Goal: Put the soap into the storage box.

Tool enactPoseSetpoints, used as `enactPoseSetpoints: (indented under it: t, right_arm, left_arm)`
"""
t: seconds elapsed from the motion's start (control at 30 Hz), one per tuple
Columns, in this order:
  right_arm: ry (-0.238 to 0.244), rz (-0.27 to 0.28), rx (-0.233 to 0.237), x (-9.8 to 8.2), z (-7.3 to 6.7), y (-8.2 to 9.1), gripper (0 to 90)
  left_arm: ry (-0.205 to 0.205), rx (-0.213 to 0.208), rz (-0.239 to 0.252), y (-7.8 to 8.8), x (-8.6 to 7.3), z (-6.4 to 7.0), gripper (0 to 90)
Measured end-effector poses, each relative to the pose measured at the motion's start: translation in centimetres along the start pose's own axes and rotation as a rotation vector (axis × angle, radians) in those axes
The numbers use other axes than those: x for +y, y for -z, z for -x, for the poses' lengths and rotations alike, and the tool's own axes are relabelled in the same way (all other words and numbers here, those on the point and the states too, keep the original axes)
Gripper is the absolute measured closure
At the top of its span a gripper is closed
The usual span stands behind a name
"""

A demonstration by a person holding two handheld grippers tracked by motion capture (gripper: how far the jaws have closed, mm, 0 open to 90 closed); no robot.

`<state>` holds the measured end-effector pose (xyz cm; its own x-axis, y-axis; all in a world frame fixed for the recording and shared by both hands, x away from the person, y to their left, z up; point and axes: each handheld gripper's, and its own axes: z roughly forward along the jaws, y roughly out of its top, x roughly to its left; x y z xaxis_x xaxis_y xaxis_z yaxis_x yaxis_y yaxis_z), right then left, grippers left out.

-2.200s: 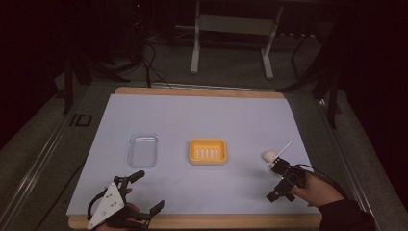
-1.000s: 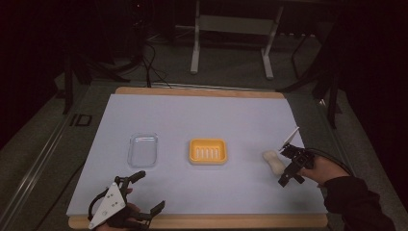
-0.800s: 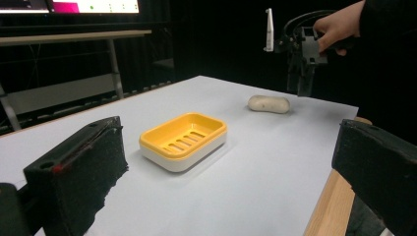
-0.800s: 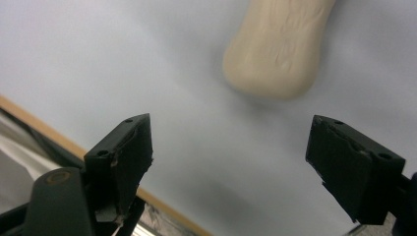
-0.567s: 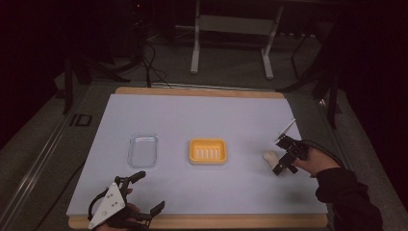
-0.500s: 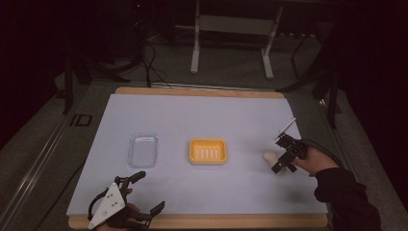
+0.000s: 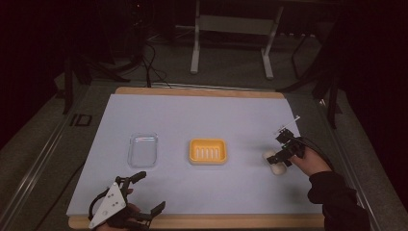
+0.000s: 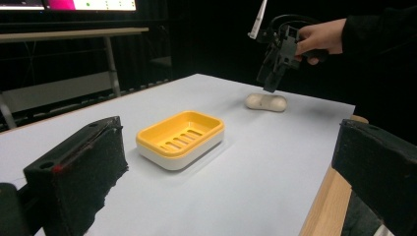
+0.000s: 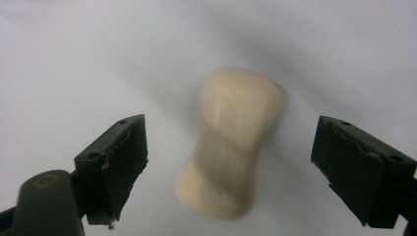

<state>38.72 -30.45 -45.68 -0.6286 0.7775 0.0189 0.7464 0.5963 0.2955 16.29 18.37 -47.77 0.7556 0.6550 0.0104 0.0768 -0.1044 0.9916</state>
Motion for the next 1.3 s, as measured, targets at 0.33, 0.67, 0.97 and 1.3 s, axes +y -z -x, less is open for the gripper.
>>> enactPoseSetpoints:
  t: [0.33, 0.67, 0.97, 1.3]
  right_arm:
    - [-0.064, 0.027, 0.023, -0.6, 0.2, -1.6, 14.7]
    - [-0.109, 0.006, 0.007, -1.3, 0.6, -3.0, 25.0]
    - [-0.119, -0.023, -0.007, -1.3, 0.3, -3.8, 33.3]
    - [-0.087, -0.025, -0.068, -1.5, -0.3, -4.1, 44.9]
  left_arm:
    - [0.003, -0.002, 0.003, 0.0, 0.0, 0.0, 0.0]
    - [-0.001, -0.003, -0.001, 0.0, 0.0, 0.1, 0.0]
    - [-0.004, -0.001, 0.001, 0.0, 0.0, 0.1, 0.0]
    - [-0.004, 0.001, -0.002, -0.1, 0.0, 0.1, 0.0]
